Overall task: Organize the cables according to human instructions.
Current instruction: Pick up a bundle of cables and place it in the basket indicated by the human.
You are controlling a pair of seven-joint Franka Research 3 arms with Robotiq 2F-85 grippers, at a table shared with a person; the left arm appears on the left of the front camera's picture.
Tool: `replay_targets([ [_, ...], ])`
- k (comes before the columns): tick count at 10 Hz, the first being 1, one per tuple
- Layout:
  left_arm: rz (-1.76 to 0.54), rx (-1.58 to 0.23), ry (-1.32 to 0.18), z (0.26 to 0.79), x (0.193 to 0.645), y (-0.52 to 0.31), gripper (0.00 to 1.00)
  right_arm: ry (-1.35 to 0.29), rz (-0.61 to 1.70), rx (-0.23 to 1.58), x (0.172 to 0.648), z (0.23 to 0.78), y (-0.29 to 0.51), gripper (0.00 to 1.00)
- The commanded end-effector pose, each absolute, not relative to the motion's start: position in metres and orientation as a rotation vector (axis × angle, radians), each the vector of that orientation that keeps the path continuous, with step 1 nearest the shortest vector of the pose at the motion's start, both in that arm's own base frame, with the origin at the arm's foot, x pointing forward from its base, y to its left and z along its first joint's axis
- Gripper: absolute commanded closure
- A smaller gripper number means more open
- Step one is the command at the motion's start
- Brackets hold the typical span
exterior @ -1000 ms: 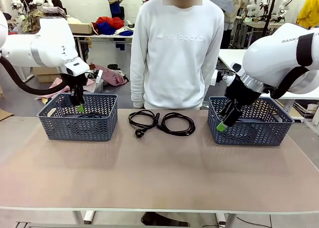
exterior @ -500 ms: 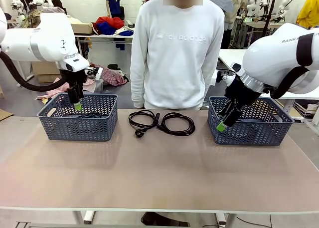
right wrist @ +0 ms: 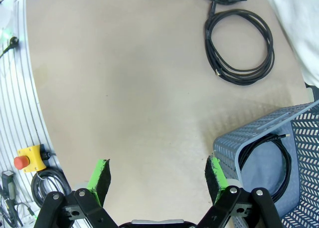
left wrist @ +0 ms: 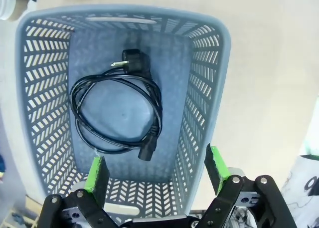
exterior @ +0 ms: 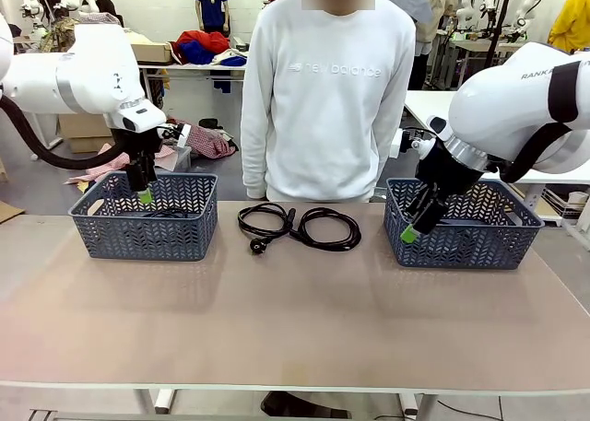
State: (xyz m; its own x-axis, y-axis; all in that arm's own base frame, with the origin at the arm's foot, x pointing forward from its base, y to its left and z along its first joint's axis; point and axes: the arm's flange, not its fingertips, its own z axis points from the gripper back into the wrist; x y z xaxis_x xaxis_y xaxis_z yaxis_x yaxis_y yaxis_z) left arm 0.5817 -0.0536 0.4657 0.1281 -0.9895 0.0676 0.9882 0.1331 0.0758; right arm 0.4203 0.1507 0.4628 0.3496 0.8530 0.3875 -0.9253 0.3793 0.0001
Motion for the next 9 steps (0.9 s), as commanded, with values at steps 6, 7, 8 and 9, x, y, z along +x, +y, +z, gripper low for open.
replay_targets([
  [6, -1.403, -0.107, -0.264, 0.467, 0.558, -0.090, 0.00, -0.349, 1.153, 0.230, 0.420, 0.464, 0.151, 0.00],
  [7, -1.390, -0.143, -0.303, 0.469, 0.548, -0.100, 0.00, -0.349, 1.153, 0.230, 0.420, 0.464, 0.151, 0.00],
  [8, -1.379, -0.162, -0.329, 0.469, 0.538, -0.111, 0.00, -0.349, 1.153, 0.230, 0.420, 0.464, 0.151, 0.00],
  [9, -1.374, -0.182, -0.346, 0.469, 0.527, -0.121, 0.00, -0.349, 1.153, 0.230, 0.420, 0.464, 0.151, 0.00],
])
